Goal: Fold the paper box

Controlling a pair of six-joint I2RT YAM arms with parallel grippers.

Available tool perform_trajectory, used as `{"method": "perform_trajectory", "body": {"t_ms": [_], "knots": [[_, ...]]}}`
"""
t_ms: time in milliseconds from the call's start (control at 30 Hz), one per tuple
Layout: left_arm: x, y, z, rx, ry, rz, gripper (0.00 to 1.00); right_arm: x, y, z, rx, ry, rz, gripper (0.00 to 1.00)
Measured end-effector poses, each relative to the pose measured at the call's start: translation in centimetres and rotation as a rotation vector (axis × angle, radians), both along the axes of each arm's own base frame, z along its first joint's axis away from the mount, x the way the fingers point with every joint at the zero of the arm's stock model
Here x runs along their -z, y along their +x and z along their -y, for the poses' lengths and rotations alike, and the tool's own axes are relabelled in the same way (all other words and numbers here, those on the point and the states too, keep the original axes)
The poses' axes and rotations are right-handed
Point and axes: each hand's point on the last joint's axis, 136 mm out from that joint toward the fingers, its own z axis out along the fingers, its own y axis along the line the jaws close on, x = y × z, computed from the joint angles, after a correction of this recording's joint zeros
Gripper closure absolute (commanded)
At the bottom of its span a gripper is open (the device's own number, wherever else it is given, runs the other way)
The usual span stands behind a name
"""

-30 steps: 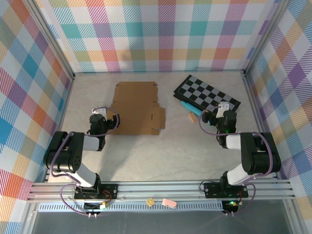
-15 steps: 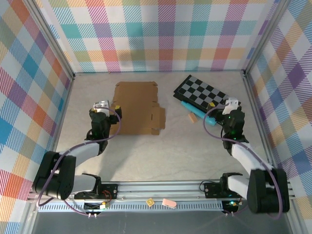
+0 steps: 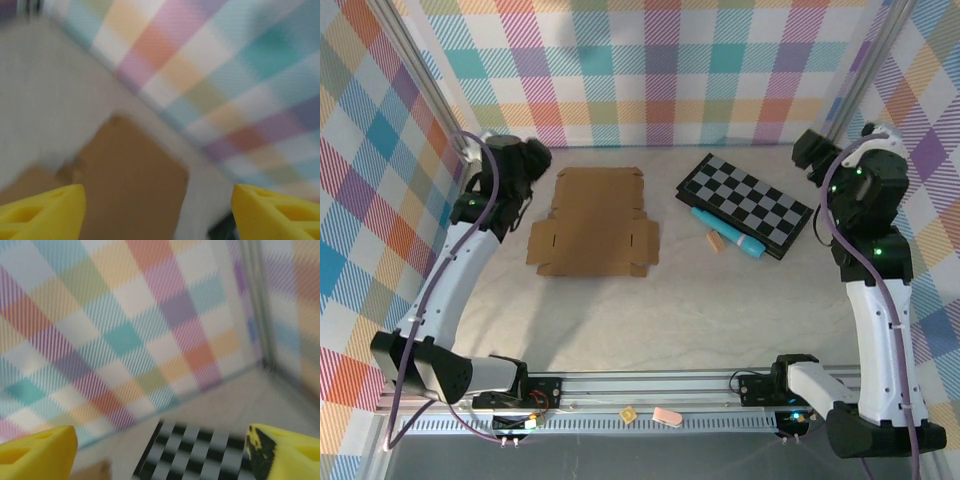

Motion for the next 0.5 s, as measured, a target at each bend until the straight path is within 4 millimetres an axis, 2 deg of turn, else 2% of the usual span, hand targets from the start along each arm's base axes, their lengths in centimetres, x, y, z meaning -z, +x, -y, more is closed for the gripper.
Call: {"method": "perform_trajectory", "body": {"t_ms": [67,133,167,233,300,367,433,500], "knots": [[5.7,-2.4,1.8,0.044,-0.066,-0.193,0.32,3.2,0.3,-1.7,-0.075,0.08,-0.124,0.14],[10.2,-5.3,2.7,0.067,-0.108,-0.364,0.35,7.0,0.6,-3.6,-0.148,0.157,-0.247,0.17],[12.4,-7.0,3.0,0.078,-0.126,-0.448,0.37,9.3,0.4,-4.7,-0.183,0.193,-0.317,0.18],[15.4,-9.9,3.3,0.079,-0.169,-0.562,0.39,13.6,-0.8,-7.6,-0.267,0.257,-0.448,0.19],[17.4,-12.3,3.5,0.068,-0.23,-0.625,0.43,17.1,-2.5,-10.3,-0.351,0.316,-0.551,0.2],[19.1,-13.8,3.9,0.045,-0.305,-0.646,0.45,20.0,-4.4,-13.0,-0.434,0.384,-0.635,0.21],[20.6,-14.4,4.1,0.008,-0.363,-0.651,0.47,21.8,-5.6,-14.7,-0.487,0.431,-0.678,0.21],[21.9,-14.5,4.3,-0.026,-0.411,-0.647,0.48,22.6,-6.3,-16.1,-0.533,0.465,-0.693,0.22]]}}
